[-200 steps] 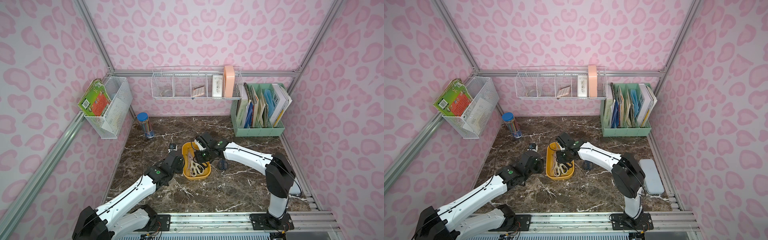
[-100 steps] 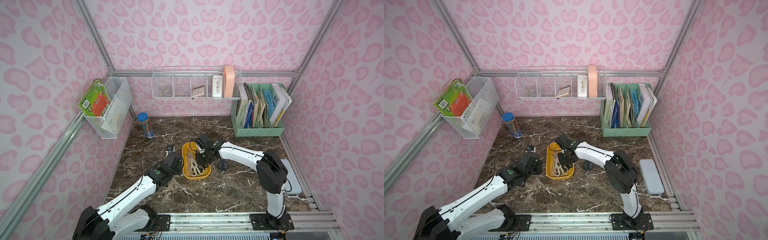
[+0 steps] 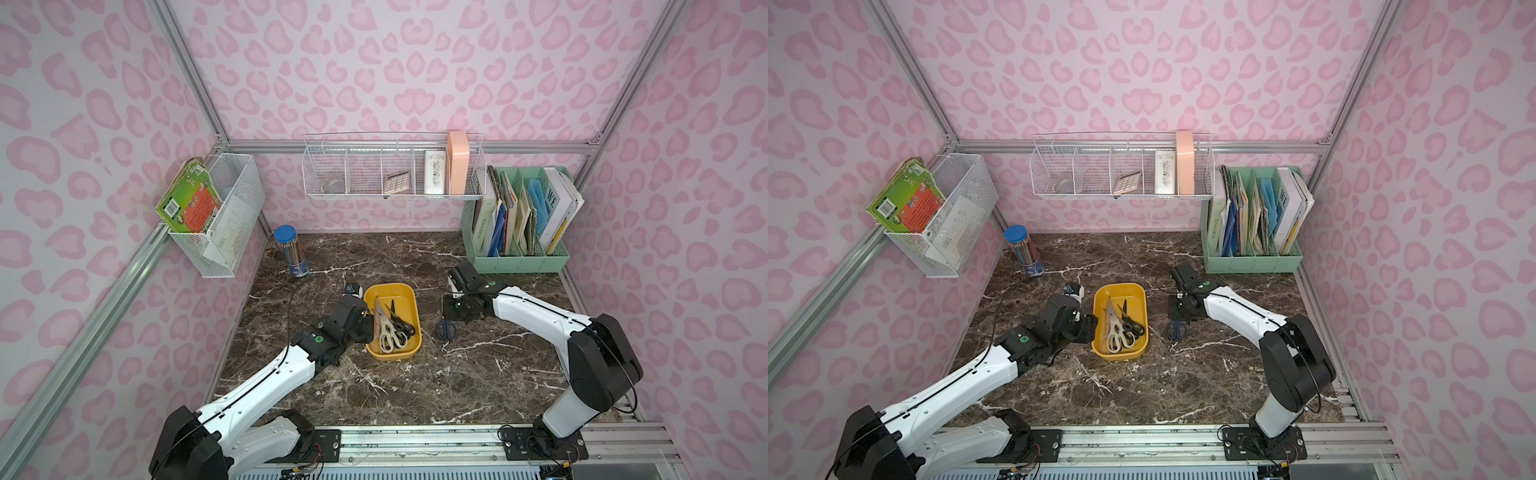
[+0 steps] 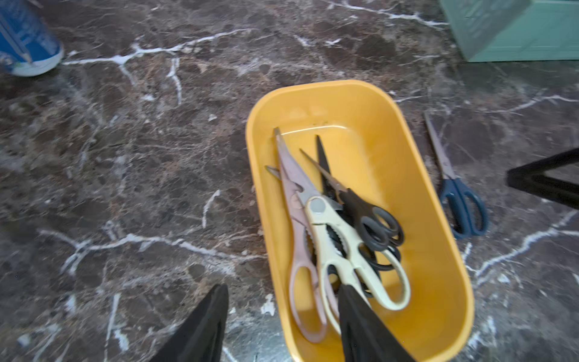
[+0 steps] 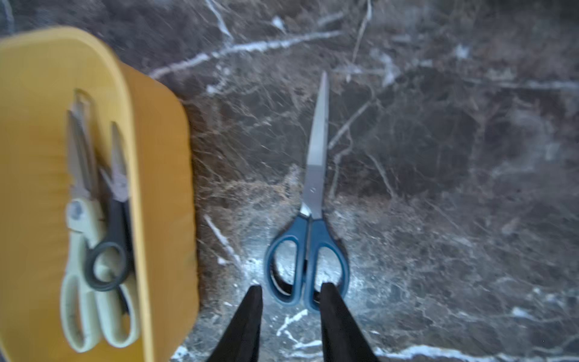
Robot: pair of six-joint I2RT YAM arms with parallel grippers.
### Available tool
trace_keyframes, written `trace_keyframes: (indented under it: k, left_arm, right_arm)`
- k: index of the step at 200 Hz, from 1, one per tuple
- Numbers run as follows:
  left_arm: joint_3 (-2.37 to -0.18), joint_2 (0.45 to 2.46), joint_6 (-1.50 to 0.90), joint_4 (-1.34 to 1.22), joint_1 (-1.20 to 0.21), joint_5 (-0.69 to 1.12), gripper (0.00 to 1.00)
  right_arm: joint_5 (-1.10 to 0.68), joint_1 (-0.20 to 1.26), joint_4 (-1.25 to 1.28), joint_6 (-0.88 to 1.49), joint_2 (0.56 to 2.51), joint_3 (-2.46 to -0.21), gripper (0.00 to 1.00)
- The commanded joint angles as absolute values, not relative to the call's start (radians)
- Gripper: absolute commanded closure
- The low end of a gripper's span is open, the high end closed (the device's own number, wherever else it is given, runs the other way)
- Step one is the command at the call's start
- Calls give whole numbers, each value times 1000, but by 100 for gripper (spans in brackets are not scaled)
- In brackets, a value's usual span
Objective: Put the scissors into the storage box
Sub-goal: Place the scissors in the storage box, then pick up the scissors from the center of the board.
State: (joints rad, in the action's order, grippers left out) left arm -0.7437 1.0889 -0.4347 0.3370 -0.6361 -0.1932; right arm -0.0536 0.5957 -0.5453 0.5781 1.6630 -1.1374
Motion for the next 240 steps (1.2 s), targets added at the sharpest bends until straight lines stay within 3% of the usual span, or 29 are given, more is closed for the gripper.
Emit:
trace_keyframes:
  k: [1, 32, 123, 149, 185, 218, 240]
  left_arm:
    - [-760, 1087, -318, 234, -673, -53, 38]
    - [-763, 1098, -263, 199, -783, -151, 37]
    - [-758, 1110, -253, 191, -786, -113, 36]
    - [-763, 1127, -259, 188, -786, -102, 36]
    - [-754, 1097, -240, 182, -787, -99, 34]
    - [-728, 1050, -181, 149, -787, -25, 22]
    - [-721, 1037, -146, 143, -787, 18, 18]
  right_arm:
    - [-35, 590, -573, 543, 1697, -1140, 66]
    - [-39, 597, -550, 565, 1747, -1133, 65]
    - [21, 650, -543, 589, 1875, -1154, 66]
    - [35, 650, -541, 598, 1906, -1146, 71]
    - [26, 647, -523, 599, 1913, -1131, 86]
    - [27, 646, -532, 597, 1895, -1144, 100]
    - [36, 646, -548, 591, 1870, -1165, 100]
